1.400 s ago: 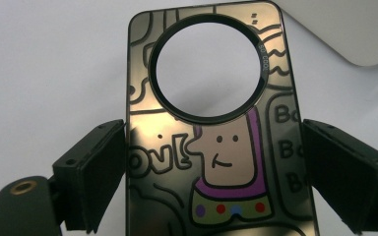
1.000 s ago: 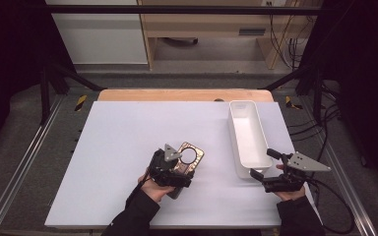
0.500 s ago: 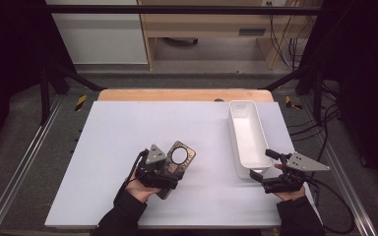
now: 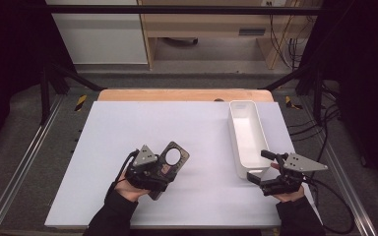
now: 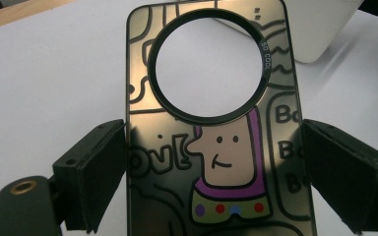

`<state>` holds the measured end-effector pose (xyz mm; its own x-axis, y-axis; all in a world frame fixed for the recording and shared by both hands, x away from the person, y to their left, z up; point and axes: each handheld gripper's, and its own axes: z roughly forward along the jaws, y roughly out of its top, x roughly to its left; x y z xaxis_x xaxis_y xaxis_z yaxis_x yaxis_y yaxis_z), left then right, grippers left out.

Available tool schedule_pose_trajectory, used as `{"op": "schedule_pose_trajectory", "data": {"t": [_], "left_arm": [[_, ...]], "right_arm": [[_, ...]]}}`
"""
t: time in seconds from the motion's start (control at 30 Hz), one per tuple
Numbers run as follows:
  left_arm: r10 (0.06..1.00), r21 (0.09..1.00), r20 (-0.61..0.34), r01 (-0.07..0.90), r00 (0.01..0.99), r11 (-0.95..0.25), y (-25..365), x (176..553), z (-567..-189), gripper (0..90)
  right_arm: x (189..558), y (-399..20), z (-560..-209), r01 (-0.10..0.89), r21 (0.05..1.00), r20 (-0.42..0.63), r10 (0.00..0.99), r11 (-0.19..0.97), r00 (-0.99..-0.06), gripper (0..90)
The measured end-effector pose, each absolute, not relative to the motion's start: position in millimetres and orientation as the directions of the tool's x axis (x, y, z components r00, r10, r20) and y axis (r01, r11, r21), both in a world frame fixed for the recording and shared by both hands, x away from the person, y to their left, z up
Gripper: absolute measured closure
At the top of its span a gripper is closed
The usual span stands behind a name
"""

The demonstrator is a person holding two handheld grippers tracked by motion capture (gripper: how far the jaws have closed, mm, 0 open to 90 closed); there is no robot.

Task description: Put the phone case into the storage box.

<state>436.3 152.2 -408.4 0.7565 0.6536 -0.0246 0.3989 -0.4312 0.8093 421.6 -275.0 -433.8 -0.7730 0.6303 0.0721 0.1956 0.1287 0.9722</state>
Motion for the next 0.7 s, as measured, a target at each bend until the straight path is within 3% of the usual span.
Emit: {"op": "schedule_pose_trajectory", "data": {"t": [0.7], "left_arm": [[0.591,0.818,-0.012,0.348,0.807,-0.458,165,436,-396,11.6]], "right_arm": [[420,-251,-424,0.191,0.965,0.063,0.552,0.178,-0.831,0.2]]}}
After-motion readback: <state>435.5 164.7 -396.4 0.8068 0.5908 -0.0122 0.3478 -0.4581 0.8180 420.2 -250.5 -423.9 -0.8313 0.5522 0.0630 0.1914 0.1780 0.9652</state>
